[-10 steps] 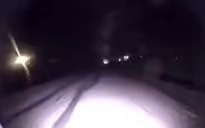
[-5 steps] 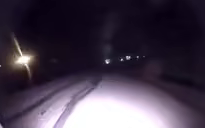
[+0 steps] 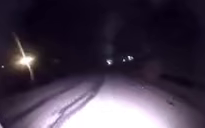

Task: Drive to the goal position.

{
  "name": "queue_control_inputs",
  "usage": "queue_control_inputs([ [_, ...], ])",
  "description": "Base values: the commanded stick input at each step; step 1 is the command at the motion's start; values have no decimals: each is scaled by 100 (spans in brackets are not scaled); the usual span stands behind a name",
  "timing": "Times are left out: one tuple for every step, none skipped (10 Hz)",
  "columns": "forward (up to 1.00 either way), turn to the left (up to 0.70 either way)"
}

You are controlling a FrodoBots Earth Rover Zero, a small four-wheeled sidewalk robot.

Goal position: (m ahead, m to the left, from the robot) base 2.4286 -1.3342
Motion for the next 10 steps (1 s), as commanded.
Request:
queue_control_inputs([
  [100,-13],
  [100,-27],
  [100,-27],
  [100,-27],
  [100,-27],
  [100,-27],
  [100,-8],
  [100,0],
  [100,0],
  [100,0],
])
